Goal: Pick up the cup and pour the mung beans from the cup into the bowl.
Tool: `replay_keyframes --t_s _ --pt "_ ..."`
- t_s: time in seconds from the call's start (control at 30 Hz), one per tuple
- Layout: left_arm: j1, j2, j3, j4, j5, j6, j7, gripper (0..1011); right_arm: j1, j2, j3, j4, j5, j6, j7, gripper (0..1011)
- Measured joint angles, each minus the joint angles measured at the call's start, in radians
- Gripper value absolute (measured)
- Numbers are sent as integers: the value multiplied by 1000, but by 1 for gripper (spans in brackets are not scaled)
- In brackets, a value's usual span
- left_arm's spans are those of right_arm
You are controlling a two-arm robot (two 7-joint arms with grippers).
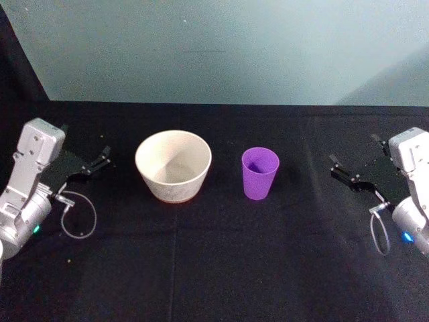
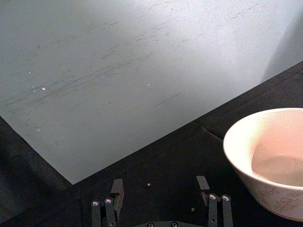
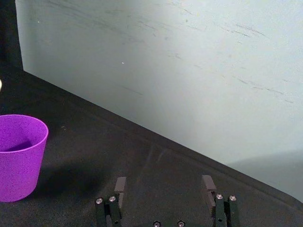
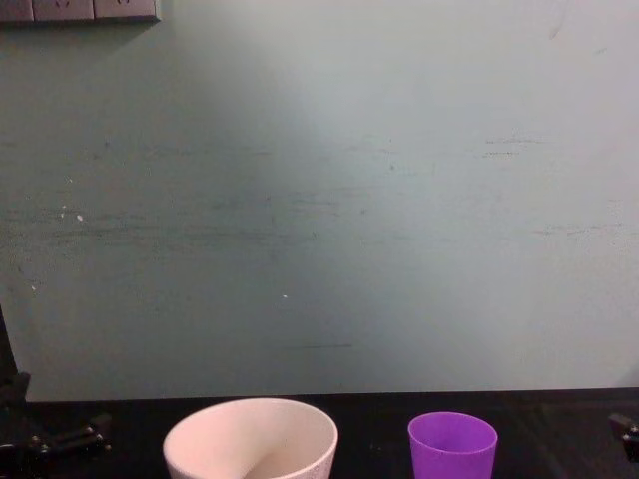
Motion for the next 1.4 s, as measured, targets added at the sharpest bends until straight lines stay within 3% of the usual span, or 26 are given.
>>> replay_keyframes --t_s 1.4 --pt "0 0 0 0 0 0 0 1000 -2 0 -2 0 -1 -1 16 1002"
